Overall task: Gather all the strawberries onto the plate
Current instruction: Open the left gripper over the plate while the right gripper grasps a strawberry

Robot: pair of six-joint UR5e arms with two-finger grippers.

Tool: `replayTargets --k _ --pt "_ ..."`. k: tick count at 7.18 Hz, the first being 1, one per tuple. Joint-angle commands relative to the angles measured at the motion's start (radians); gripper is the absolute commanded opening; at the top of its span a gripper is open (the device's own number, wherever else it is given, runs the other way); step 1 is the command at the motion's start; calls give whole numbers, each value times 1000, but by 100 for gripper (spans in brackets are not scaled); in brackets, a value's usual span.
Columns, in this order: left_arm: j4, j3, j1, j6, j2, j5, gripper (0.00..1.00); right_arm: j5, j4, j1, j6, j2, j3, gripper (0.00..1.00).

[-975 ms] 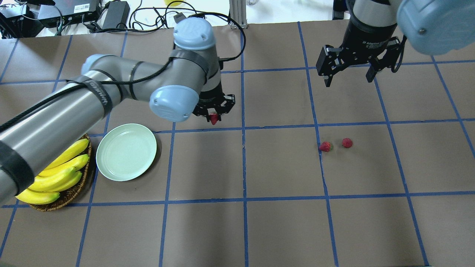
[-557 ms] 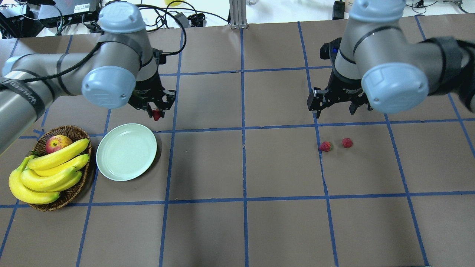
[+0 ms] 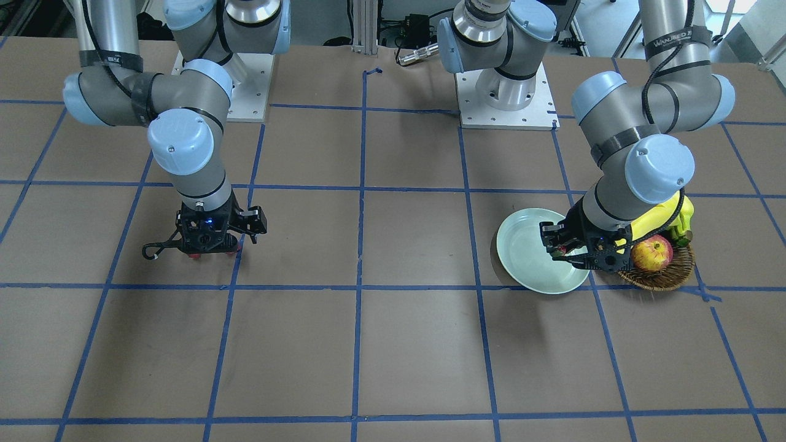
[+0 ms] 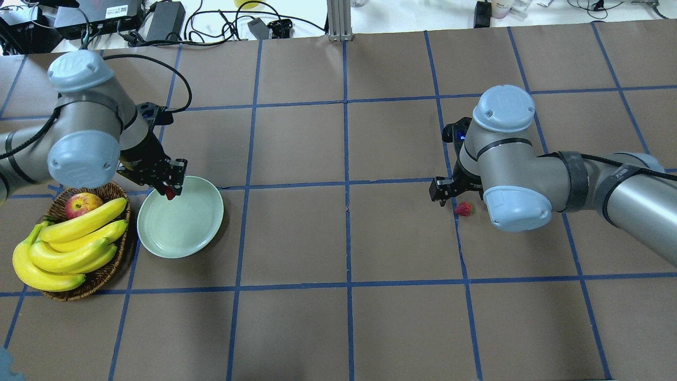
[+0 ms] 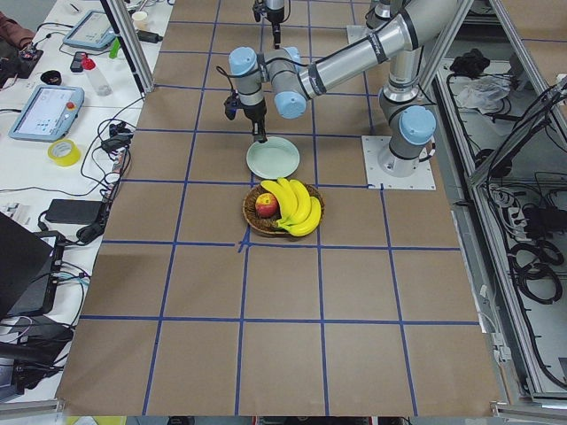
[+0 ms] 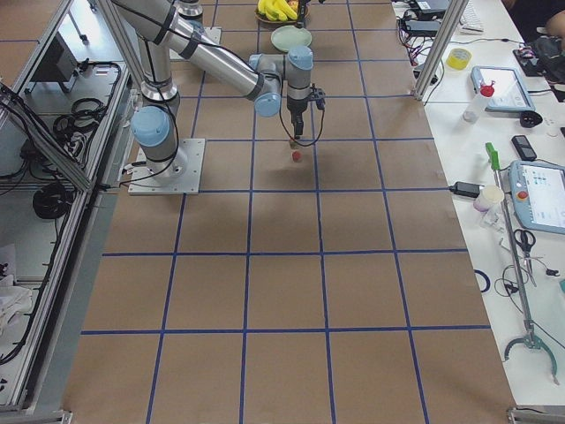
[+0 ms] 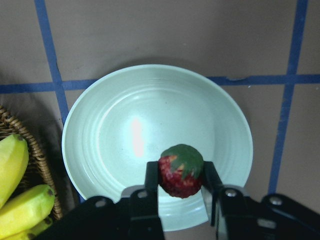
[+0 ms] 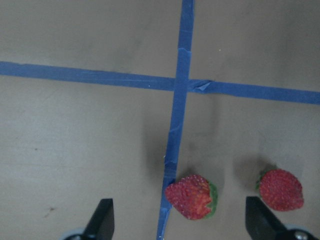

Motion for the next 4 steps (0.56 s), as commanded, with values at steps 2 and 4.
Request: replayTargets --k 2,4 --pt "141 -81 24 69 -20 -10 11 2 -27 -17 -7 48 15 71" --pt "141 -79 24 69 -21 -4 60 1 -25 -17 -2 52 10 50"
